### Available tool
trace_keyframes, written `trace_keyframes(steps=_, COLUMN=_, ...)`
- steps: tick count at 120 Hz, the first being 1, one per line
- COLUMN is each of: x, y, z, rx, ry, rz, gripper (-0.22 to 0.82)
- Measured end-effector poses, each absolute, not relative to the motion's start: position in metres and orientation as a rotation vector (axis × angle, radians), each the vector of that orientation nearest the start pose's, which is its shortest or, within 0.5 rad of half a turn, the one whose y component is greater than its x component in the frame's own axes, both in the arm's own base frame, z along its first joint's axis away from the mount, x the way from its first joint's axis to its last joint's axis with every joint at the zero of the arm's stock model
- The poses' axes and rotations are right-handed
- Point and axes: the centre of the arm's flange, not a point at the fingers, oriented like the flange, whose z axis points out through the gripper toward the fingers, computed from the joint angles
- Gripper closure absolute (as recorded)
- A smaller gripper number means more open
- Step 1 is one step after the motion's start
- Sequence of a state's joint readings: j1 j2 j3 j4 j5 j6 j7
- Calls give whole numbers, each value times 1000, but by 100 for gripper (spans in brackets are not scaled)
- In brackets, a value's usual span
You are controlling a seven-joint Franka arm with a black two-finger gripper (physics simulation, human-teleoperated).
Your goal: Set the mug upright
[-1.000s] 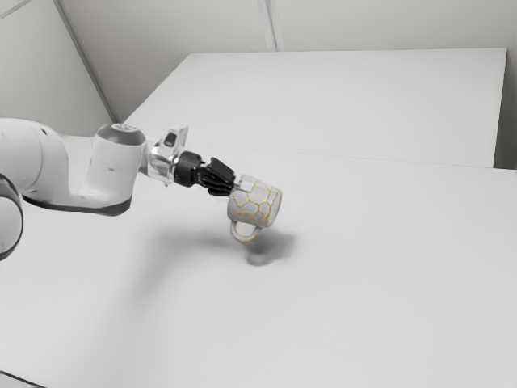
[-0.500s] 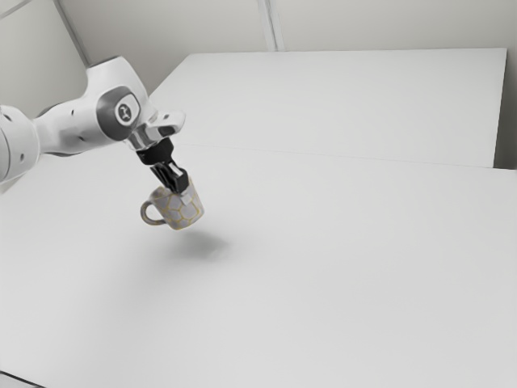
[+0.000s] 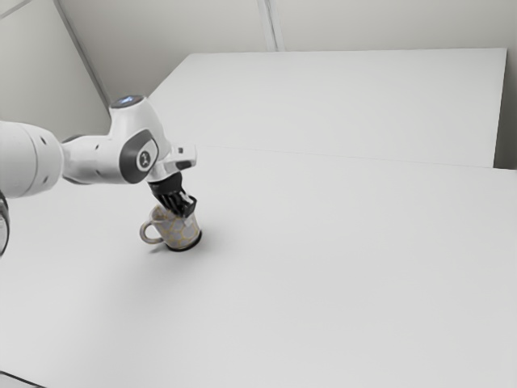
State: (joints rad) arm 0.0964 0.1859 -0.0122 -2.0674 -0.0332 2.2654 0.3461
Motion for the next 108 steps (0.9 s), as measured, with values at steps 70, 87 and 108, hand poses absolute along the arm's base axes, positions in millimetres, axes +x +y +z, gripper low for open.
trace_keyframes(steps=70, x=616, y=45, z=493, rx=-3149, ry=225, rz=-296, gripper=5)
trace_keyframes(steps=87, x=628, y=46, z=570, rx=-3152, ry=220, rz=-323, gripper=3)
trace_keyframes(steps=108, x=620, y=45, z=625, rx=-3157, ry=215, rz=-297, gripper=1)
